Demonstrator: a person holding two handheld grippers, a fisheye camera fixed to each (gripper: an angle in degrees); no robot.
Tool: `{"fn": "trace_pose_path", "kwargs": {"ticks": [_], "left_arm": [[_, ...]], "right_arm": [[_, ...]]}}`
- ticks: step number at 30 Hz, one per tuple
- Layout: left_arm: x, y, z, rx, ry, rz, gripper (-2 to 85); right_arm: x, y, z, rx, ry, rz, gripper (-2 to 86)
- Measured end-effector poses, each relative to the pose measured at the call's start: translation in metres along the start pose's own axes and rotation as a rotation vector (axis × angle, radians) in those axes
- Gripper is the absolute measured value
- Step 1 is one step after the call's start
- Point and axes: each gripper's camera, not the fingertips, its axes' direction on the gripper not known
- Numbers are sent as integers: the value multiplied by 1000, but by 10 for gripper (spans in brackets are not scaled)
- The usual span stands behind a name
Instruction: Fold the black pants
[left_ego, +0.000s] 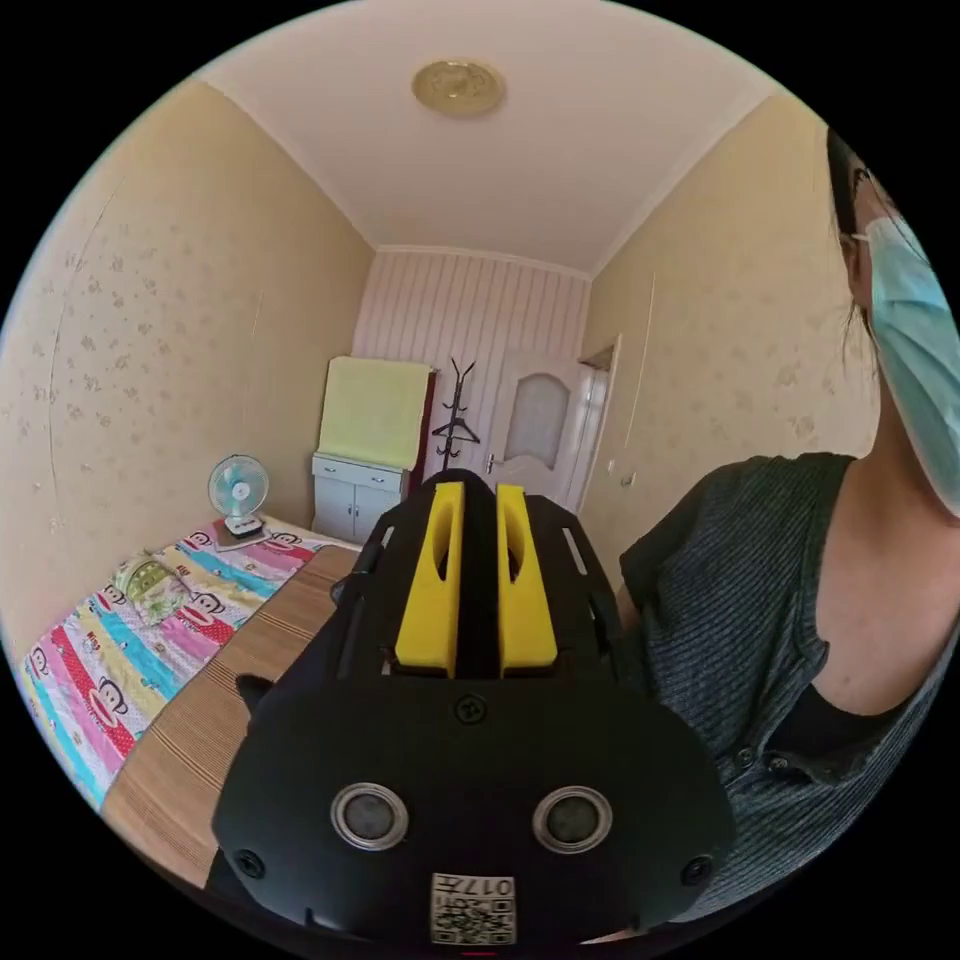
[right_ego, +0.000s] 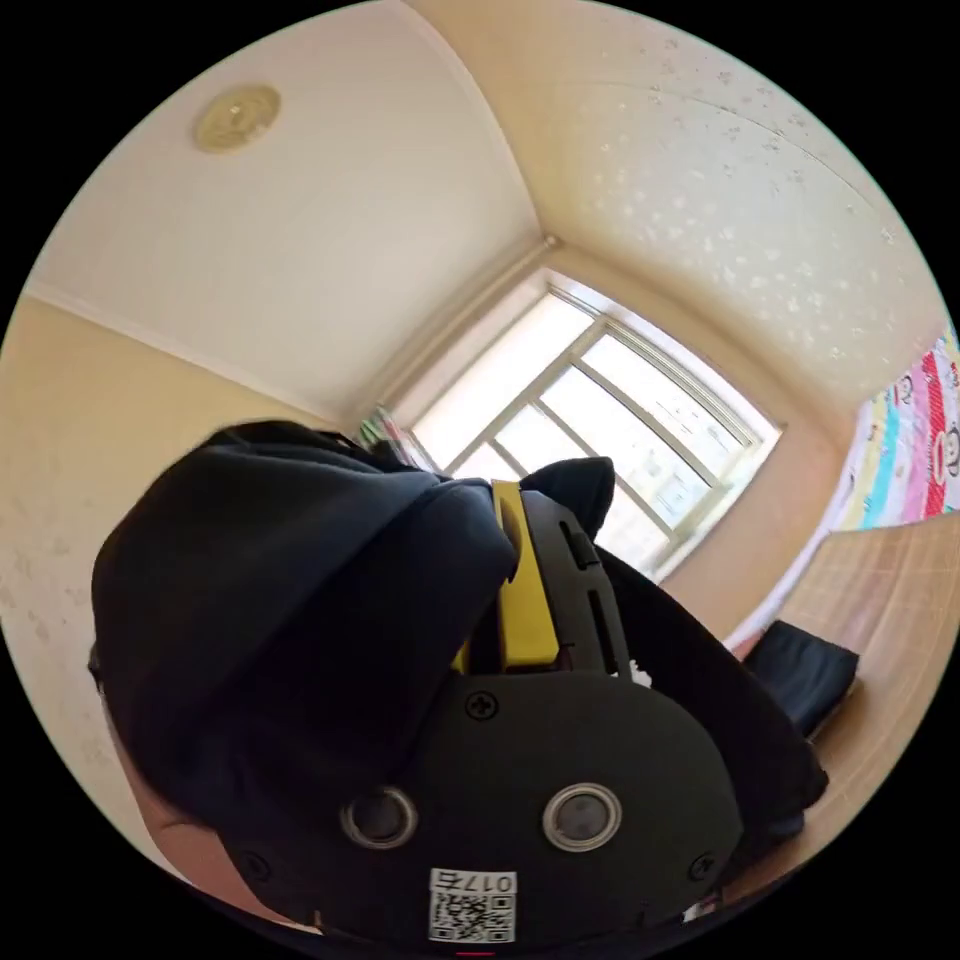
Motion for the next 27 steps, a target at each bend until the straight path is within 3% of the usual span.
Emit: {"fn": "trace_pose_path", "kwargs": {"ticks": [2,5,7,14,16,17,21,24,27], "left_arm": [[6,6,-1,25,-113,-8,42],[-11,8,15,-102,-109,-75,18],[-31,24,13,-69,-168,-185,-1],[-106,67,-64,229,-118,-437,-10],[-101,83,-117,620,94,-214,-10],[-99,84,-132,694,122,-168,-10],[-92,54,-189,551,-355,-186,-10],[-139,69,-182,449,-270,-279,-10],[-188,125,-160,406,-205,-485,-10]], "right_arm": [[-7,-26,-17,68,-80,-62,47],[-29,-65,-11,50,-141,-194,46],[-42,-88,4,-15,-85,-248,50],[-45,-127,57,-242,708,-140,69],[-43,-120,58,-274,876,-155,75],[-40,-113,59,-300,971,-168,78],[-14,-83,62,-361,1174,-175,72],[36,-58,53,-342,1479,-100,54],[81,-46,2,-150,1647,202,49]]}}
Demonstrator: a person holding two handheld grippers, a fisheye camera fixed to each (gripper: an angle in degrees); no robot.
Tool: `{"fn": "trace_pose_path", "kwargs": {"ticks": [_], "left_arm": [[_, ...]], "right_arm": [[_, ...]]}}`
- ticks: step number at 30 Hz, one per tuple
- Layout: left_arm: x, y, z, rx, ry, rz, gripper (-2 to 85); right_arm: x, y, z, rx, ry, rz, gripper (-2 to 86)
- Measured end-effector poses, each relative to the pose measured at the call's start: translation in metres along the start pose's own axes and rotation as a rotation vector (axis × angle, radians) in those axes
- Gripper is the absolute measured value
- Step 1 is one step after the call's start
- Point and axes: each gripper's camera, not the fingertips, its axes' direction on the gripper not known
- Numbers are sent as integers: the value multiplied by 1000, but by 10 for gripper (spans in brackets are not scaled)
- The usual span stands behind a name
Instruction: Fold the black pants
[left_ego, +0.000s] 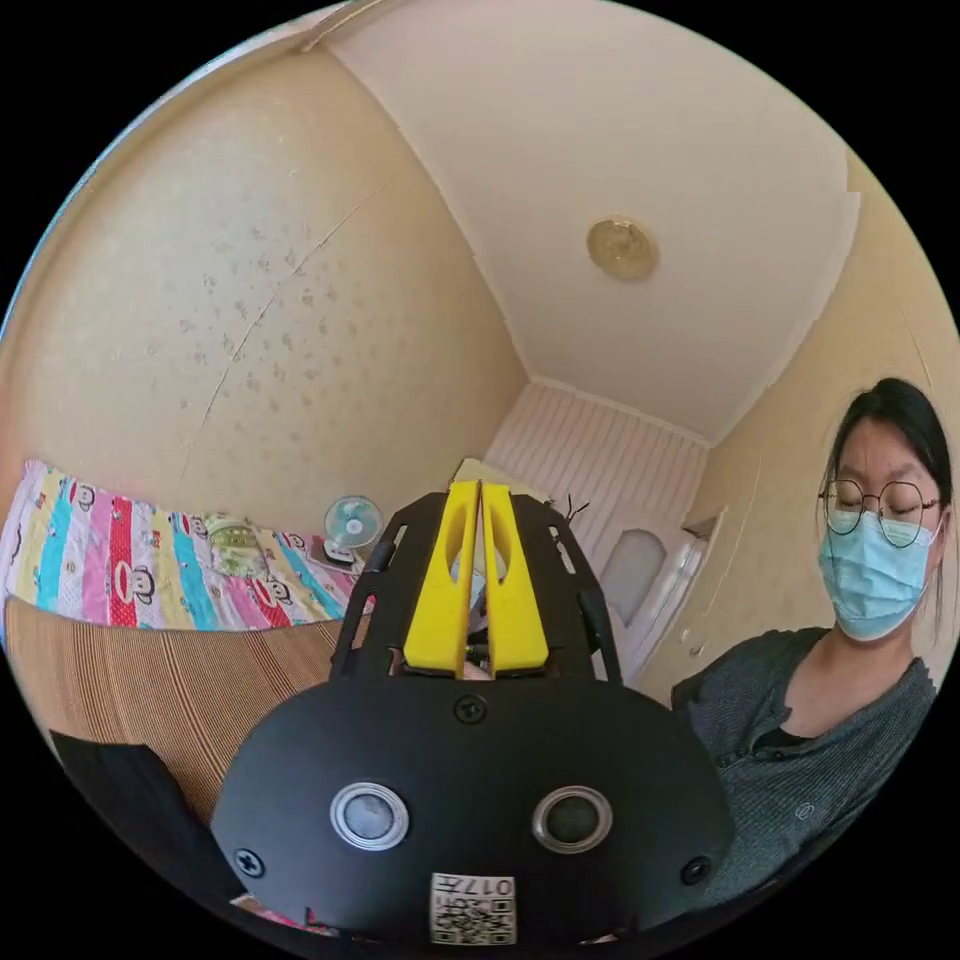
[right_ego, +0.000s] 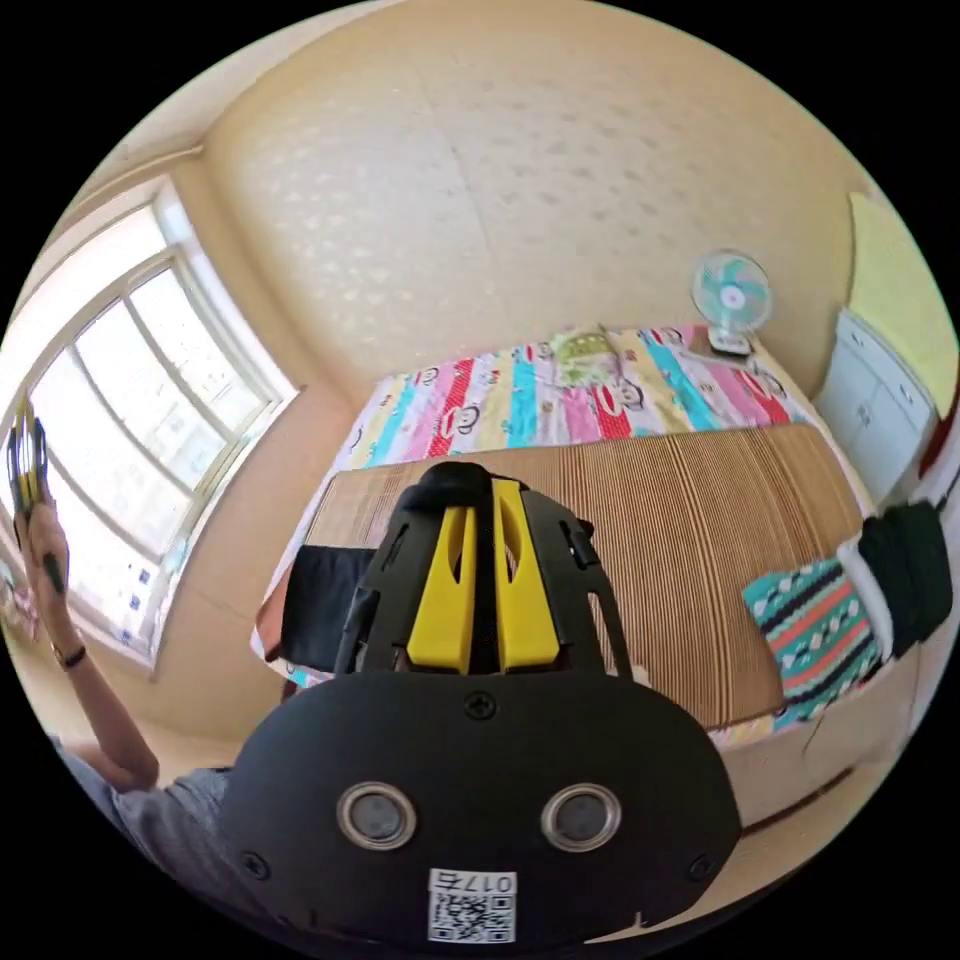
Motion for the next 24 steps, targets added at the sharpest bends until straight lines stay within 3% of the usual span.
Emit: {"fn": "trace_pose_path", "kwargs": {"ticks": [2,4,6,9,11,13,18,21,23,24], "left_arm": [[-37,29,2,-38,-5,-106,-10],[-77,66,-9,-80,-64,-223,-10],[-102,92,-27,-85,-130,-319,-10],[-129,122,-62,-55,-200,-416,-10],[-139,137,-78,-40,-232,-454,-10],[-146,155,-90,-59,-313,-492,-10],[-146,189,-77,-172,-495,-548,-10],[-141,205,-56,-235,-536,-566,-10],[-139,214,-42,-273,-529,-584,-10],[-137,219,-35,-297,-527,-596,-10]], "right_arm": [[57,0,3,0,-73,267,46],[97,-3,-23,97,-74,383,45],[135,-8,-61,207,30,465,45],[191,-9,-123,373,350,607,49],[233,-4,-143,298,535,768,56],[252,3,-141,210,552,833,63],[218,10,-71,71,637,640,78],[181,-10,46,-222,431,401,92],[117,-21,157,-538,141,96,122],[96,-20,182,-617,96,10,130]]}}
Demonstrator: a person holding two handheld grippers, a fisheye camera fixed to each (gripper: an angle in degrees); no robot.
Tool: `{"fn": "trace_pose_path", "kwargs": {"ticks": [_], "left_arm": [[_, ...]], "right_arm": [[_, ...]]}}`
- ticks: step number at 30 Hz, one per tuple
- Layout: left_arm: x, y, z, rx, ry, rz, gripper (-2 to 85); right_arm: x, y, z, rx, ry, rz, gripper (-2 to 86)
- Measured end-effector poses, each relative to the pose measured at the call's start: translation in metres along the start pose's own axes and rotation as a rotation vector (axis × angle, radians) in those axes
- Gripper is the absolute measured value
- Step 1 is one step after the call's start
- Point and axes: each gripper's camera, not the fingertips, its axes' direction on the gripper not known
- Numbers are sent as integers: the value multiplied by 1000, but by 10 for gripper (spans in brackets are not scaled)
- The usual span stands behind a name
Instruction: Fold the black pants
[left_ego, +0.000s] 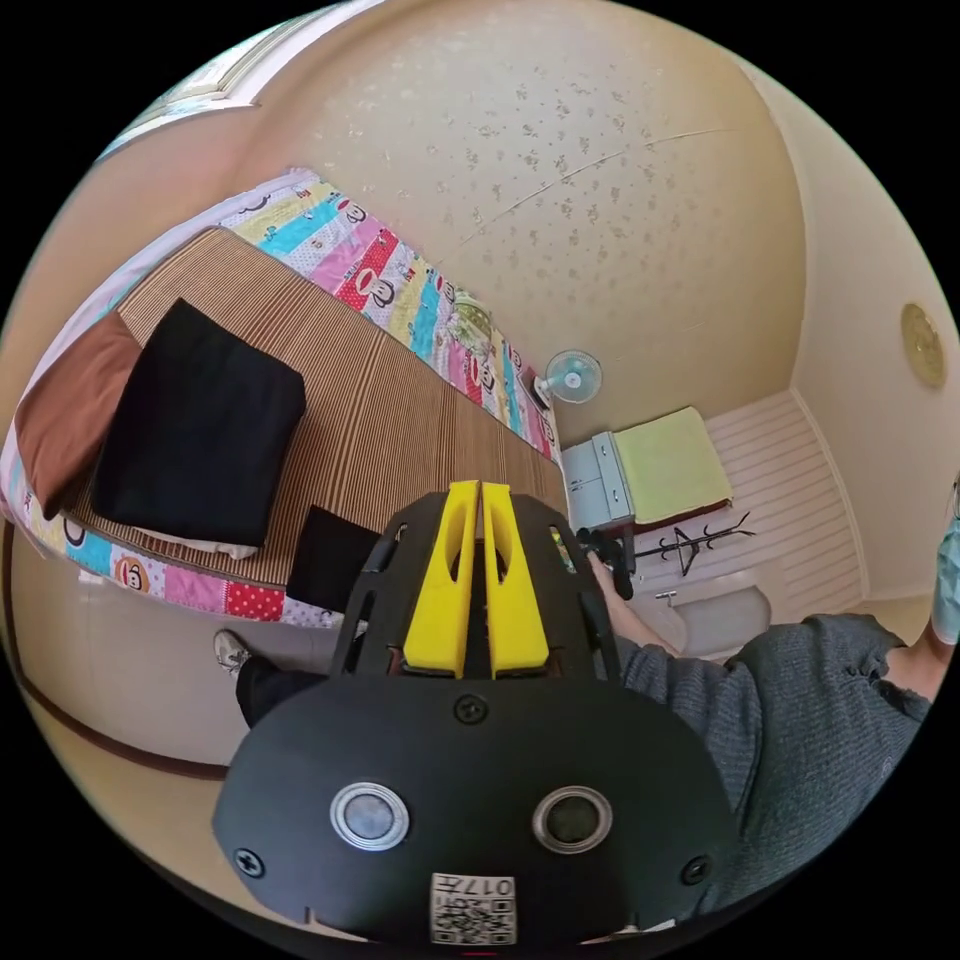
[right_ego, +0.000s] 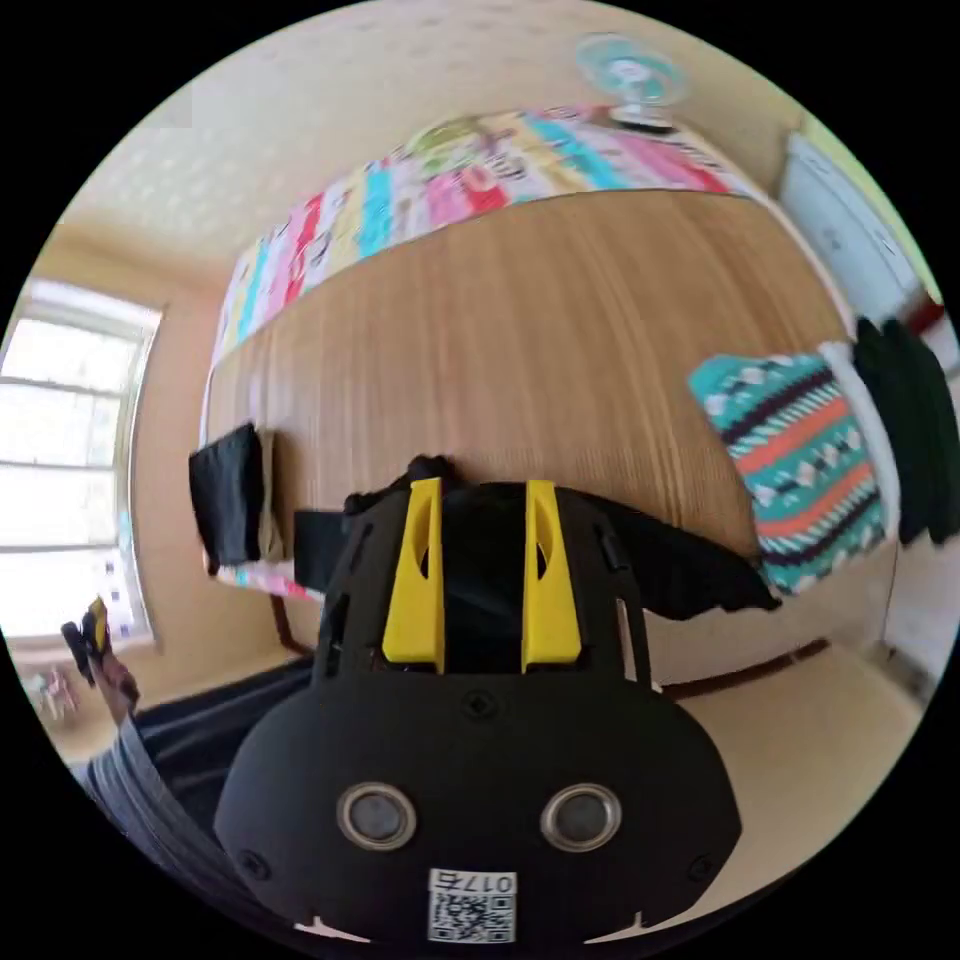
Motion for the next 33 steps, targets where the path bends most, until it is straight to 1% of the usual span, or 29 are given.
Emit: {"fn": "trace_pose_path", "kwargs": {"ticks": [1,2,3,5,6,7,8,9,10,11,12,15,17,18,19,20,21,23,24,25,26,27,29,30,31,32,33], "left_arm": [[4,5,6,-18,-12,-10,-10],[6,8,8,-22,-19,-15,-10],[10,13,11,-20,-32,-28,-10],[16,22,13,-6,-47,-55,-10],[20,29,14,4,-53,-73,-10],[25,35,16,17,-60,-94,-10],[27,39,18,22,-64,-104,-10],[31,45,22,29,-70,-121,-9],[36,51,27,31,-75,-136,-9],[38,54,30,31,-77,-144,-8],[44,59,35,34,-83,-154,-7],[61,71,47,35,-109,-153,4],[69,75,59,11,-140,-149,26],[72,77,69,-15,-155,-153,43],[75,77,81,-42,-153,-157,60],[76,76,87,-56,-145,-157,68],[79,74,101,-84,-114,-152,83],[87,69,121,-117,-68,-132,98],[95,65,134,-133,-56,-109,100],[105,62,145,-147,-62,-80,105],[110,61,151,-154,-72,-63,107],[120,58,161,-168,-98,-29,118],[135,56,176,-186,-139,31,134],[144,56,184,-187,-163,80,141],[150,57,190,-181,-182,120,145],[153,57,192,-173,-187,134,146],[156,57,195,-150,-184,153,148]], "right_arm": [[-46,-18,36,-126,14,-162,143],[-91,-28,69,-211,54,-301,154],[-111,-30,84,-248,74,-368,158],[-177,-30,140,-394,146,-582,168],[-190,-27,154,-430,168,-632,170],[-211,-21,181,-498,241,-706,167],[-221,-15,208,-559,358,-739,156],[-223,-11,221,-588,419,-742,146],[-221,-5,242,-621,533,-739,120],[-216,2,252,-634,563,-757,88],[-215,4,251,-631,538,-760,82],[-201,11,205,-496,408,-695,63],[-184,36,126,-303,352,-717,54],[-178,45,104,-253,349,-725,51],[-163,64,60,-159,328,-733,48],[-146,83,18,-70,289,-725,47],[-136,93,-3,-28,270,-719,47],[-110,137,-74,130,213,-743,51],[-106,149,-89,171,207,-754,52],[-101,172,-117,254,195,-773,54],[-99,194,-144,337,184,-794,55],[-99,205,-156,377,181,-806,55],[-108,249,-198,551,232,-886,56],[-111,260,-207,594,251,-910,56],[-118,282,-226,679,279,-959,56],[-123,303,-243,759,290,-1002,56],[-126,312,-252,796,288,-1018,56]]}}
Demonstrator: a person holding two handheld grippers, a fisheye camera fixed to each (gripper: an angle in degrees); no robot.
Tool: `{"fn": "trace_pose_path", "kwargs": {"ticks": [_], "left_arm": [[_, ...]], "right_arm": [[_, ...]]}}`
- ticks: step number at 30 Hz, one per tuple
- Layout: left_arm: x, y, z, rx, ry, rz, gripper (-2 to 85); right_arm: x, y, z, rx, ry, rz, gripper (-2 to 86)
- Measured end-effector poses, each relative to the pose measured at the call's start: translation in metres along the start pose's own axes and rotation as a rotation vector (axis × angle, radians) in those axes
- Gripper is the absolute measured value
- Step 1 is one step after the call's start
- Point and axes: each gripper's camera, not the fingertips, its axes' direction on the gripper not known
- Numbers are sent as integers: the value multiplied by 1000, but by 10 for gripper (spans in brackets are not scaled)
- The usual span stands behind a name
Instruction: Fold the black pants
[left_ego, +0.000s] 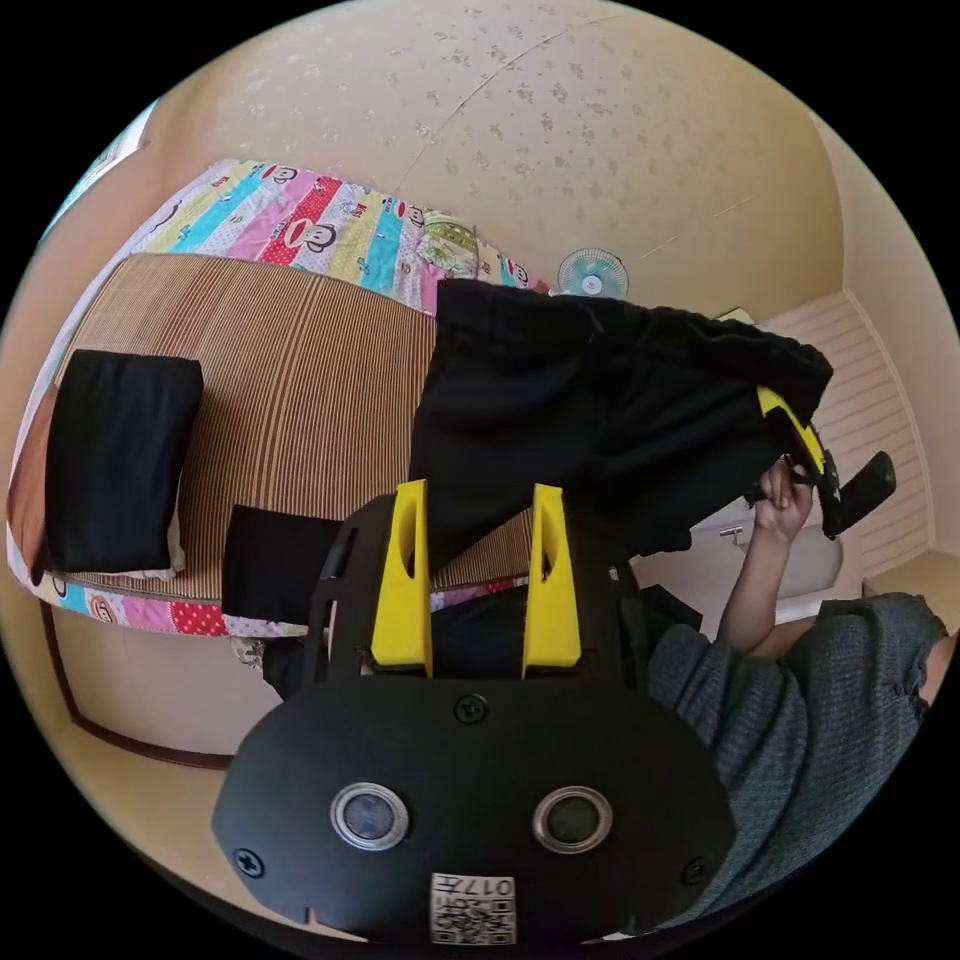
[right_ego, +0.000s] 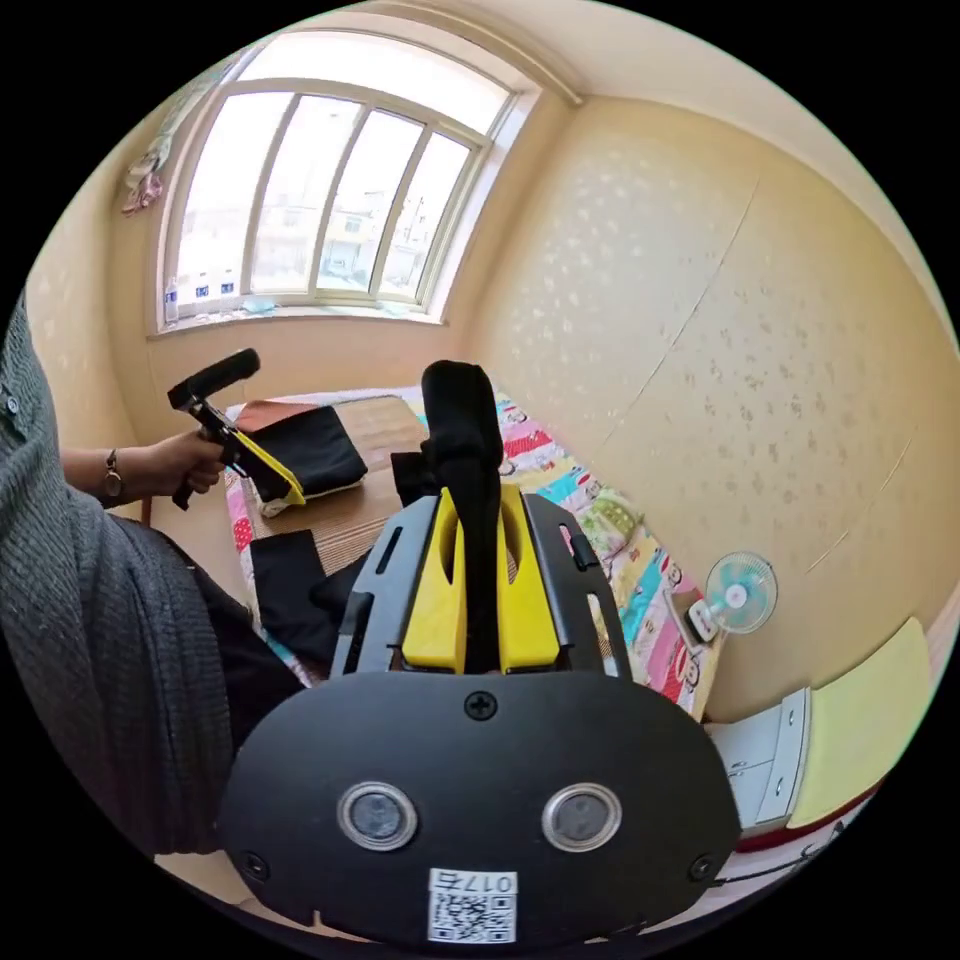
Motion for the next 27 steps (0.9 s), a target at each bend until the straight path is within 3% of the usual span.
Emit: {"fn": "trace_pose_path", "kwargs": {"ticks": [5,10,15,17,24,27], "left_arm": [[14,-10,-29,129,105,94,176],[28,-29,-114,364,294,309,185],[55,-36,-130,224,341,503,223],[66,-19,-140,244,385,593,226],[110,48,-251,496,660,918,95],[88,50,-310,619,851,850,45]], "right_arm": [[-25,-17,-114,308,28,-78,56],[-35,-20,-188,502,-9,-85,56],[-26,-22,-225,736,-170,19,55],[-23,-23,-234,844,-261,51,55],[-14,-35,-255,903,-269,170,49],[-6,-22,-273,890,-177,235,43]]}}
